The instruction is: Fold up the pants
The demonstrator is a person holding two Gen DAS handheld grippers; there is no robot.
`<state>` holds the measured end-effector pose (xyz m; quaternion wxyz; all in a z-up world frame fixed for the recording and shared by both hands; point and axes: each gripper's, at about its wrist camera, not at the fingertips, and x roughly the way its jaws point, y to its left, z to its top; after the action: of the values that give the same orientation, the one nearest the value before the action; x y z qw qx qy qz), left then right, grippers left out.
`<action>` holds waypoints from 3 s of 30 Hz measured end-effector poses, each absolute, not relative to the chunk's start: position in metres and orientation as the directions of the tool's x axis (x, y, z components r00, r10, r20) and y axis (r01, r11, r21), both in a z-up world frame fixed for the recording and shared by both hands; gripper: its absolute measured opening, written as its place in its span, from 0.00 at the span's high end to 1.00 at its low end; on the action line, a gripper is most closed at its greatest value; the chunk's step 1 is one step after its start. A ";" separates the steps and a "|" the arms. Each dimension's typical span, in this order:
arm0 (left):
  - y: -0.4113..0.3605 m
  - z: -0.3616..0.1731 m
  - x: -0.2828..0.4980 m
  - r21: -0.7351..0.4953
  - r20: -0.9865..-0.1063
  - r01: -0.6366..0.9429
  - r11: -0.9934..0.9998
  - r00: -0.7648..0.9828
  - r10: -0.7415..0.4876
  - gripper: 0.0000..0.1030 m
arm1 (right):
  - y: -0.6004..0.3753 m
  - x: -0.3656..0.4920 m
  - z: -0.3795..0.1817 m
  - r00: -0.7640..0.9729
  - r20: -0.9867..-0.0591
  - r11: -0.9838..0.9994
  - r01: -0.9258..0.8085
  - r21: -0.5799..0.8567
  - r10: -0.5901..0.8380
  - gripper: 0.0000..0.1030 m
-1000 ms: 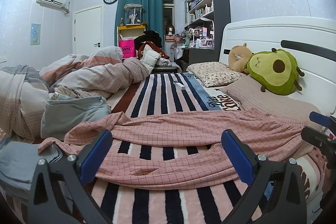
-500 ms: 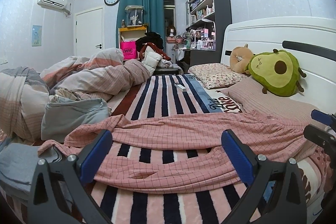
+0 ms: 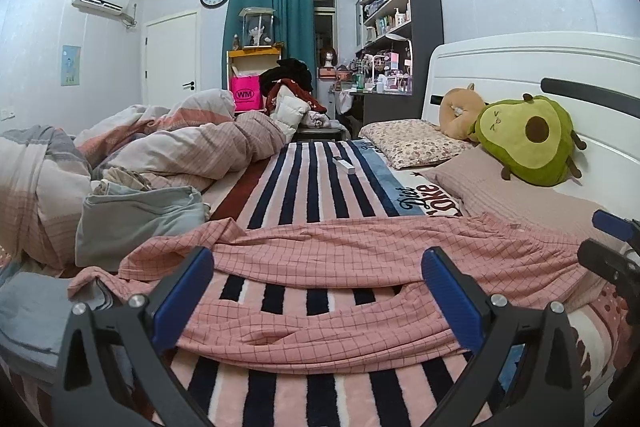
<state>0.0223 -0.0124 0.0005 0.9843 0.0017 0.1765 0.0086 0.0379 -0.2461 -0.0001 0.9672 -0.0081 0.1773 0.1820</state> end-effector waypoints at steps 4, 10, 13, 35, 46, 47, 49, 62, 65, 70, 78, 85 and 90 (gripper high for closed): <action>-0.012 0.001 0.023 0.012 -0.348 -0.014 1.000 0.937 0.018 0.01 | -0.247 0.037 -0.004 0.878 -0.341 0.937 -0.346 0.036 0.338 0.00; -0.012 0.003 0.026 0.006 -0.348 -0.011 1.000 0.938 0.012 0.01 | -0.249 0.041 -0.005 0.871 -0.351 0.935 -0.350 0.049 0.344 0.00; -0.014 0.003 0.026 0.009 -0.344 -0.011 1.000 0.939 0.014 0.01 | -0.250 0.042 -0.006 0.872 -0.350 0.936 -0.348 0.046 0.341 0.00; 0.021 -0.031 0.040 -0.087 -0.468 -0.047 0.995 0.884 0.001 0.01 | -0.270 0.066 -0.033 0.864 -0.437 0.962 -0.274 0.008 0.250 0.00; 0.099 -0.132 0.078 -0.235 -0.672 -0.221 0.946 0.741 0.006 0.01 | -0.357 0.105 -0.125 0.733 -0.671 0.983 0.019 0.182 0.110 0.26; 0.101 -0.138 0.081 -0.244 -0.683 -0.230 0.942 0.731 0.002 0.01 | -0.361 0.105 -0.128 0.729 -0.677 0.982 0.038 0.187 0.101 0.27; 0.105 -0.150 0.086 -0.269 -0.702 -0.239 0.933 0.712 -0.020 0.01 | -0.367 0.102 -0.134 0.722 -0.686 0.978 0.069 0.199 0.089 0.35; 0.134 -0.165 0.100 -0.358 -0.711 -0.315 0.879 0.703 -0.037 0.01 | -0.386 0.107 -0.145 0.683 -0.721 0.923 0.192 0.334 0.118 0.23; 0.141 -0.164 0.100 -0.380 -0.698 -0.310 0.872 0.714 -0.051 0.02 | -0.382 0.106 -0.148 0.672 -0.733 0.920 0.213 0.329 0.106 0.23; 0.150 -0.166 0.108 -0.361 -0.699 -0.335 0.870 0.715 -0.014 0.51 | -0.378 0.101 -0.155 0.656 -0.730 0.890 0.196 0.411 0.192 0.22; 0.158 -0.134 0.095 -0.350 -0.611 -0.313 0.883 0.791 0.038 0.96 | -0.383 0.099 -0.162 0.681 -0.694 0.818 0.248 0.519 0.234 0.23; 0.167 -0.113 0.089 -0.334 -0.579 -0.323 0.885 0.812 0.077 0.96 | -0.377 0.094 -0.166 0.693 -0.676 0.797 0.248 0.551 0.251 0.21; 0.167 -0.108 0.086 -0.330 -0.577 -0.304 0.894 0.814 0.064 0.96 | -0.386 0.112 -0.171 0.745 -0.628 0.735 0.295 0.611 0.223 0.27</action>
<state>0.0862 0.1666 -0.1079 0.9295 -0.2080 0.2882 0.0989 0.1118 -0.3857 -0.1706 0.8605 0.3636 0.3563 -0.0210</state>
